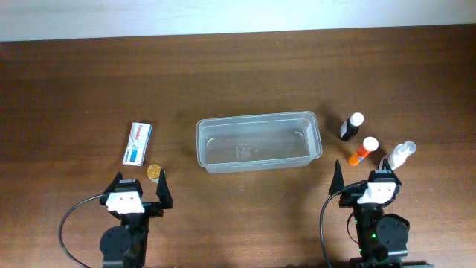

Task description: Pack container

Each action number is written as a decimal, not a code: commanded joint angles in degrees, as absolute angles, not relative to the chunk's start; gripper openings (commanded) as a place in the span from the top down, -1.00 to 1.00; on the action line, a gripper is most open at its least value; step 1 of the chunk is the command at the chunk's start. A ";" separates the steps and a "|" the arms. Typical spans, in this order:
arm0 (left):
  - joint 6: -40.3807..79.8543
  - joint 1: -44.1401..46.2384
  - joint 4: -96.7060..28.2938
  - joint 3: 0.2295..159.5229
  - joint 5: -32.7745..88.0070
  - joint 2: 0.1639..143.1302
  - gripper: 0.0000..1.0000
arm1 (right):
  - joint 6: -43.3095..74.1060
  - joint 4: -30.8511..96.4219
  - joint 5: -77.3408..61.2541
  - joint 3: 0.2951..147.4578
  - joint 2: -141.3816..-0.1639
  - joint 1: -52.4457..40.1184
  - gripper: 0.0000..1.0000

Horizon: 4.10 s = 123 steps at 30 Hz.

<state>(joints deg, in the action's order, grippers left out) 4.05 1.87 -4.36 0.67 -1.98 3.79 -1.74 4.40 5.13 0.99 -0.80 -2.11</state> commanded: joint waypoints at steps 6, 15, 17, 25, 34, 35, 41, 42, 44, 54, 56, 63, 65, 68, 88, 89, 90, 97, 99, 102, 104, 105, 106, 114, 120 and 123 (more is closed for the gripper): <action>3.36 2.13 -4.58 0.54 -2.79 3.53 -0.99 | -1.91 4.51 5.17 0.54 -0.21 -1.80 -0.97; 3.33 2.13 -4.58 0.54 -2.79 3.53 -0.99 | -1.91 4.51 5.17 0.54 -0.21 -1.80 -0.97; 3.36 2.13 -4.58 0.54 -2.79 3.53 -0.99 | -1.91 4.51 5.17 0.54 -0.21 -1.80 -0.97; 3.33 2.13 -4.58 0.54 -2.79 3.53 -0.99 | -1.91 4.51 5.19 0.54 -0.21 -1.80 -0.97; 3.36 2.13 -4.58 0.54 -2.79 3.53 -1.00 | -1.91 4.51 5.17 0.54 -0.21 -1.80 -0.97; 3.36 2.13 -4.58 0.54 -2.79 3.53 -0.99 | -1.91 4.51 5.17 0.54 -0.21 -1.80 -0.97; 3.33 2.13 -4.58 0.54 -2.76 3.53 -0.99 | -1.91 4.51 5.17 0.54 -0.21 -1.80 -0.97; 3.36 2.13 -4.58 0.54 -2.79 3.53 -1.00 | -1.91 4.51 5.17 0.54 -0.21 -1.80 -0.96; 3.36 2.13 -4.58 0.54 -2.79 3.53 -0.99 | -1.91 4.51 5.17 0.54 -0.21 -1.80 -0.97; 3.36 2.13 -4.58 0.54 -2.79 3.53 -0.99 | -1.91 4.51 5.17 0.54 -0.21 -1.80 -0.97; 3.36 2.13 -4.58 0.54 -2.79 3.53 -0.99 | -1.91 4.51 5.17 0.54 -0.21 -1.80 -0.97; 2.72 2.09 -3.88 0.54 -9.28 3.53 -0.99 | -1.91 4.51 5.17 0.54 -0.21 -1.80 -0.97; 2.72 2.09 -3.88 0.56 -9.26 3.53 -0.99 | -1.91 4.51 5.17 0.54 -0.21 -1.80 -0.97; 2.72 2.09 -3.88 0.54 -9.26 3.53 -0.99 | -1.91 4.51 5.19 0.54 -0.21 -1.80 -0.97; 5.76 2.09 -9.63 12.01 -7.84 8.82 -0.99 | 4.38 8.49 6.09 8.01 -7.09 -1.85 -0.97; 5.76 2.09 -10.44 15.66 -7.99 12.97 -0.99 | 4.45 10.92 6.09 11.97 -11.20 -1.85 -0.97; 5.74 2.09 -10.81 17.37 -8.03 15.18 -0.99 | 5.02 12.51 6.11 14.46 -13.80 -1.83 -0.97; 5.76 2.09 -23.20 37.36 -7.94 37.52 -0.99 | 5.04 30.13 5.41 37.91 -37.26 -1.83 -0.97; 5.76 2.09 -30.83 44.25 -7.73 44.66 -0.99 | 6.28 37.32 4.21 46.13 -44.84 -1.83 -0.97; 5.74 2.09 -40.49 52.99 -6.26 53.69 -0.99 | 8.01 47.05 3.11 57.47 -54.78 -1.78 -0.97; 5.74 2.09 -46.37 59.00 -3.31 59.99 -1.00 | 7.79 53.63 1.98 66.78 -62.65 -1.78 -0.97; 5.74 2.09 -48.90 61.89 -1.58 63.29 -0.99 | 7.46 56.42 1.98 71.42 -66.54 -1.78 -0.97; 5.74 2.09 -50.22 63.83 -0.08 65.95 -0.99 | 6.07 58.85 1.98 75.94 -70.48 -1.78 -0.97; 5.72 2.09 -50.39 64.40 1.32 69.54 -0.99 | 4.75 58.85 0.27 80.86 -84.01 3.33 -0.97; 5.74 2.09 -49.93 64.40 1.32 69.54 -0.99 | -0.16 58.06 -1.06 82.35 -94.76 6.74 -0.98; 5.74 2.09 -49.93 64.40 1.32 69.54 -0.99 | -0.62 57.74 -1.08 83.18 -99.07 6.74 -0.97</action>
<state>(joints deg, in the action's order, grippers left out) 5.43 1.87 -50.11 63.13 0.30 69.49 1.65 58.08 -0.10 81.19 -96.18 6.76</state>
